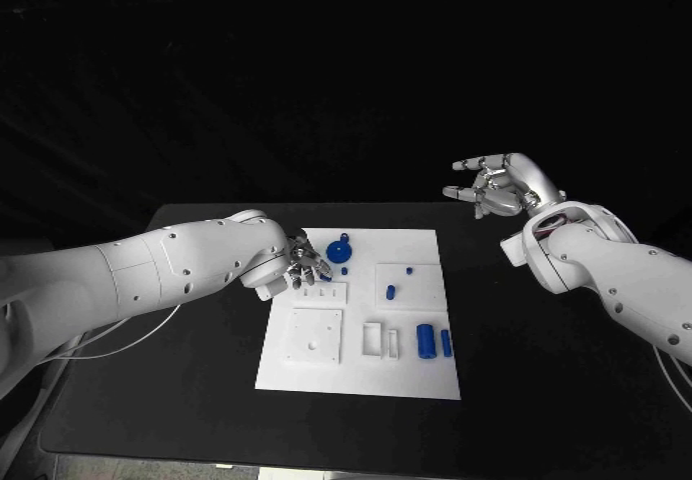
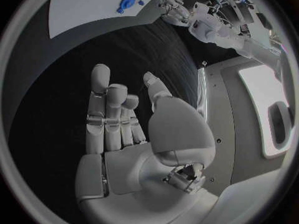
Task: Assemble the parts on the task board
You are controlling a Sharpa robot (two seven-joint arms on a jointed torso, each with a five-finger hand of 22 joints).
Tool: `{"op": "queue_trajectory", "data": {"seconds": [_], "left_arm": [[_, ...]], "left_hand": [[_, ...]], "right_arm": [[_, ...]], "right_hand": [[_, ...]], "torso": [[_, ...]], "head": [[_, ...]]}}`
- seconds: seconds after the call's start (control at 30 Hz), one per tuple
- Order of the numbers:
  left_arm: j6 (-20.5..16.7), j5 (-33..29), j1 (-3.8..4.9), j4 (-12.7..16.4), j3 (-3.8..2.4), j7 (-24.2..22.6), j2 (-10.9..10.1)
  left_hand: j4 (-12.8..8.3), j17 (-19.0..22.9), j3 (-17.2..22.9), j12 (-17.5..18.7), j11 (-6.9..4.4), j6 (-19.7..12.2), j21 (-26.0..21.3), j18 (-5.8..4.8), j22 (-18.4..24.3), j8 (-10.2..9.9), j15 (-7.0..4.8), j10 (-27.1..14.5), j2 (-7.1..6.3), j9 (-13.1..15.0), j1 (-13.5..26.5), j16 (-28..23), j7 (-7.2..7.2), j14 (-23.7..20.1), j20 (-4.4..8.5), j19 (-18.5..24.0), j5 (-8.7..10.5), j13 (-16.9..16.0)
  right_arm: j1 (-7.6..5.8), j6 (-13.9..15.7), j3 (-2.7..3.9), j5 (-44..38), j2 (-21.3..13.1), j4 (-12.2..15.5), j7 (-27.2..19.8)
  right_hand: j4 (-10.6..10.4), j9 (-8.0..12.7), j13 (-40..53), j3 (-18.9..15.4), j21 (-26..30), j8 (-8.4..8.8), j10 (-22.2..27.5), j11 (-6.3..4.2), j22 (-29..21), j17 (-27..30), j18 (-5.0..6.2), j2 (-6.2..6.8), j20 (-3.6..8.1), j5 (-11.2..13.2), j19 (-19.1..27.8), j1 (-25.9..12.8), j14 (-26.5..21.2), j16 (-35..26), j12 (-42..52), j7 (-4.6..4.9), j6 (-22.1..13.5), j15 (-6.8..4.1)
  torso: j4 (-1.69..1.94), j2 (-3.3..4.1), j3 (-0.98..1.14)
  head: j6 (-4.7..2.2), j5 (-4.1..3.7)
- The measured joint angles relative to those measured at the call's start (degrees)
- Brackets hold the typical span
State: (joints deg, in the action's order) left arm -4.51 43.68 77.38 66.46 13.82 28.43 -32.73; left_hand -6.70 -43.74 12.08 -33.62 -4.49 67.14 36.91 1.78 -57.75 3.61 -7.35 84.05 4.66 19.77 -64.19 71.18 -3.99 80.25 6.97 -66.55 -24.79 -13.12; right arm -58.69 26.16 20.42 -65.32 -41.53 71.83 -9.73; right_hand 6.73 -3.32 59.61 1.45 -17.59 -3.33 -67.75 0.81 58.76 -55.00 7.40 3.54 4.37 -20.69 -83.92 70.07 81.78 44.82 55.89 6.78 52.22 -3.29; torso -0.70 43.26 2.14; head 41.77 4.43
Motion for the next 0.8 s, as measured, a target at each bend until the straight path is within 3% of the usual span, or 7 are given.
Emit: {"op": "queue_trajectory", "data": {"seconds": [0.27, 0.4, 0.47, 0.8], "left_arm": [[-0.7, 1.3, -1.24, -1.6, 0.01, -0.1, 0.8], [-0.7, 2.0, -1.43, -1.8, 0.01, -0.2, 1.0], [-0.6, 2.3, -1.48, -1.8, 0.01, -0.2, 1.0], [0.9, 4.2, -1.66, -1.6, 0.0, 0.0, 0.9]], "left_hand": [[-0.1, -1.7, -0.2, -0.8, 0.0, 0.0, -2.8, 0.0, -3.3, 0.0, -0.04, 0.0, 0.03, 0.0, 0.0, 1.1, 0.0, 0.4, -0.61, -1.0, 0.01, -0.4], [-0.2, -2.6, -0.3, -1.4, 0.0, 0.0, -4.1, -0.01, -4.9, 0.0, -0.05, 0.0, 0.31, 0.0, 0.1, 1.6, 0.0, 0.5, -1.14, -1.6, 0.02, -0.6], [-0.2, -3.0, -0.3, -1.5, 0.0, 0.0, -4.8, 0.89, -5.8, 0.0, -0.05, 0.0, 0.45, 0.0, 0.2, 1.8, 0.0, 0.5, -1.43, -1.8, 0.19, -0.8], [-0.1, -3.4, -0.5, -1.9, 0.0, 0.0, -6.4, 0.89, -8.0, 0.1, 0.15, 0.0, 0.69, 0.0, 0.0, 2.0, 0.0, 0.7, -1.84, -2.3, 0.14, -0.9]], "right_arm": [[-0.03, 0.3, 0.04, 1.1, 0.1, -0.2, -0.3], [-0.03, 0.4, 0.05, 1.5, 0.1, -0.2, -0.4], [-0.03, 0.4, 0.05, 1.7, 0.1, -0.2, -0.4], [-0.04, 0.4, 0.06, 2.2, 0.1, -0.2, -0.5]], "right_hand": [[0.0, 0.0, -0.1, 0.0, 0.0, 0.0, 0.0, 0.01, -0.2, -0.1, -0.02, -0.23, 0.0, -0.4, 0.0, -0.2, 0.0, 0.0, 0.0, 0.0, 0.0, 0.0], [0.0, 0.0, -0.2, 0.0, -0.3, 0.0, 0.0, 0.01, -0.4, -0.1, -0.03, -0.23, 0.0, -0.6, 0.0, -0.2, 0.0, -0.2, 0.0, 0.0, 0.0, 0.0], [0.0, 0.0, -0.2, 0.0, -0.3, 0.0, 0.0, -0.01, -0.4, -0.1, -0.05, -0.23, 0.0, -0.8, 0.0, -0.2, 0.0, -0.2, 0.0, 0.0, 0.0, 0.0], [0.0, 0.0, -0.2, 0.0, -0.6, 0.0, 0.2, -0.2, -0.7, -0.2, -0.26, -0.22, 0.0, -1.1, 0.0, -0.2, 0.0, -0.2, 0.0, 0.0, 0.0, 0.0]], "torso": [[-0.05, 0.03, -0.02], [0.01, 0.02, -0.05], [0.07, 0.0, -0.05], [0.15, -0.05, -0.09]], "head": [[0.47, -0.23], [0.65, -0.32], [0.73, -0.37], [0.93, -0.27]]}}
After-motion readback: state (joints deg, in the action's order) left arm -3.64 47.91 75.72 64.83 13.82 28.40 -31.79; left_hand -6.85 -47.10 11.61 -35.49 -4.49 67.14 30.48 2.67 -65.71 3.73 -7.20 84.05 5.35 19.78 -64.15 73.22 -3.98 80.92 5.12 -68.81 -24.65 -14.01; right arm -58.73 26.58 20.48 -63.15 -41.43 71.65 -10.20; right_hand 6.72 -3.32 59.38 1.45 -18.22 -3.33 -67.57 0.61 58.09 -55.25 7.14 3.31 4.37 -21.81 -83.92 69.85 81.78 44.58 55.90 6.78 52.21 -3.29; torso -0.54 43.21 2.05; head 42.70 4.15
